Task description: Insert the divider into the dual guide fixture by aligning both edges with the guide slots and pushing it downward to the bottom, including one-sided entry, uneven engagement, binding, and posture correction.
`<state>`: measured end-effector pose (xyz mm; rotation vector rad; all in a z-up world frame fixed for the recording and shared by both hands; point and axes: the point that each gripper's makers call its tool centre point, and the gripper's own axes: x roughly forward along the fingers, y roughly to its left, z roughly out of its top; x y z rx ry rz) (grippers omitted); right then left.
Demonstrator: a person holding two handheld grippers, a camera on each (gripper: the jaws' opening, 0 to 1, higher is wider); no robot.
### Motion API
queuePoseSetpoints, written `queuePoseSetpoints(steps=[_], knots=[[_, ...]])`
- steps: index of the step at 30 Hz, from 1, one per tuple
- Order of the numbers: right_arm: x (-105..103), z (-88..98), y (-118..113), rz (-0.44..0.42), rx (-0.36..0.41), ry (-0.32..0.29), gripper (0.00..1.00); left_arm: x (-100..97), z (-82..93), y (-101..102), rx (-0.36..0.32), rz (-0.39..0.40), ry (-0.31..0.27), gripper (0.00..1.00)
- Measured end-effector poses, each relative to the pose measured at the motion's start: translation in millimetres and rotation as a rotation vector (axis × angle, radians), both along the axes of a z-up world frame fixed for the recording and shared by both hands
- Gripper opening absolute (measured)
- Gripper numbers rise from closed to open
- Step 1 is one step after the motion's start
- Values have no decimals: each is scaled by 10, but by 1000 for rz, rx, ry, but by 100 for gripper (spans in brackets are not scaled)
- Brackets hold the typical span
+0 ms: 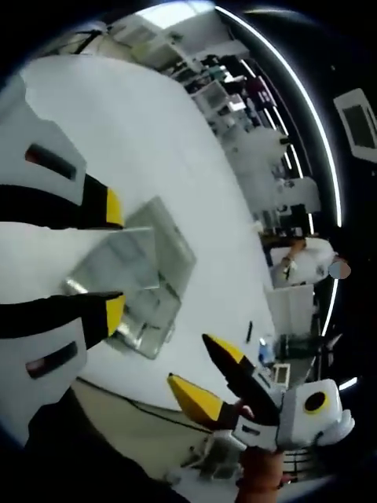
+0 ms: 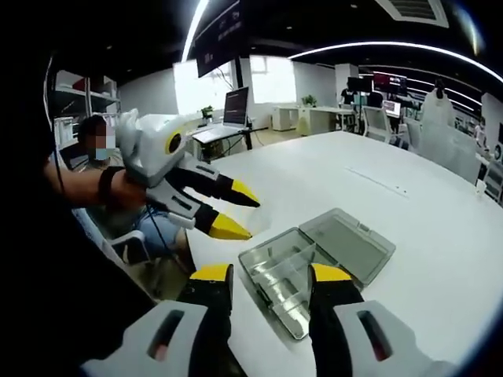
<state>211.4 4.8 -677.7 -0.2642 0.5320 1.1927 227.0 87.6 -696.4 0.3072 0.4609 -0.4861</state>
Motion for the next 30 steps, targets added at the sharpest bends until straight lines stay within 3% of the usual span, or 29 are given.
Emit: queuePoseSetpoints(steps=[30], knots=[[146, 29, 205, 18, 43, 89, 24, 6, 20, -254, 75, -136, -106, 29]])
